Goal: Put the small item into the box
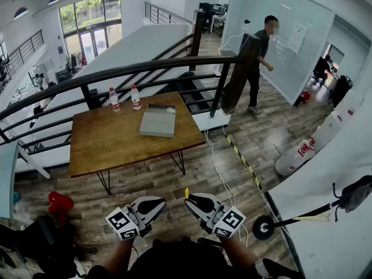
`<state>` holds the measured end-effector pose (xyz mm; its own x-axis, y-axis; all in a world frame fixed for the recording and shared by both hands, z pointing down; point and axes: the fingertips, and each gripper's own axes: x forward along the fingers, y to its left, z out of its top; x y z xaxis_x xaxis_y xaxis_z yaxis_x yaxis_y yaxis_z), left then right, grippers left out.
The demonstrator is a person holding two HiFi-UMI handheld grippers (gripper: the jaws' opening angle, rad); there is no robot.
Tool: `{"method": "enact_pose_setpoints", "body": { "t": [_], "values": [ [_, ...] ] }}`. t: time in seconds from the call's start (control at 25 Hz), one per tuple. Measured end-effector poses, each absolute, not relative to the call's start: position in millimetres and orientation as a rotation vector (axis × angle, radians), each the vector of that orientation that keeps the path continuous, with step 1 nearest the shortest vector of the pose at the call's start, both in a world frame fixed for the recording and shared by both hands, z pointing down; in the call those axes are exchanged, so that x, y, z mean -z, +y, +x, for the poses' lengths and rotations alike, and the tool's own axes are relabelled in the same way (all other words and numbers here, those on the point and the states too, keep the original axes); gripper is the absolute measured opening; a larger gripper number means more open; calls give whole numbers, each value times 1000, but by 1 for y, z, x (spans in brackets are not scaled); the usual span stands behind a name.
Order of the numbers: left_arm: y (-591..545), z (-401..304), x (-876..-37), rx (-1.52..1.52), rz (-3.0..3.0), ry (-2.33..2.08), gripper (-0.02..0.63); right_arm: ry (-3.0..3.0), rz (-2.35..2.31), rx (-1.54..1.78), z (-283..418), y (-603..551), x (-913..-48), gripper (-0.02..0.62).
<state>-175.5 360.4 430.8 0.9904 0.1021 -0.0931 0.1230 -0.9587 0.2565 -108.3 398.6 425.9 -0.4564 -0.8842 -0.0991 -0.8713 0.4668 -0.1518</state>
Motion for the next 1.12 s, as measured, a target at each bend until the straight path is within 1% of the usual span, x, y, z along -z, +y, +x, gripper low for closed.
{"method": "enact_pose_setpoints", "body": {
  "t": [0.48,1.12],
  "values": [
    [367,-159,-436,109,2836,164,15,2511,-1547,128,-88,404,-428,71],
    [381,-127,-440,125,2838,55,15,2484,-1469,177,-41,427,-434,72]
  ]
}}
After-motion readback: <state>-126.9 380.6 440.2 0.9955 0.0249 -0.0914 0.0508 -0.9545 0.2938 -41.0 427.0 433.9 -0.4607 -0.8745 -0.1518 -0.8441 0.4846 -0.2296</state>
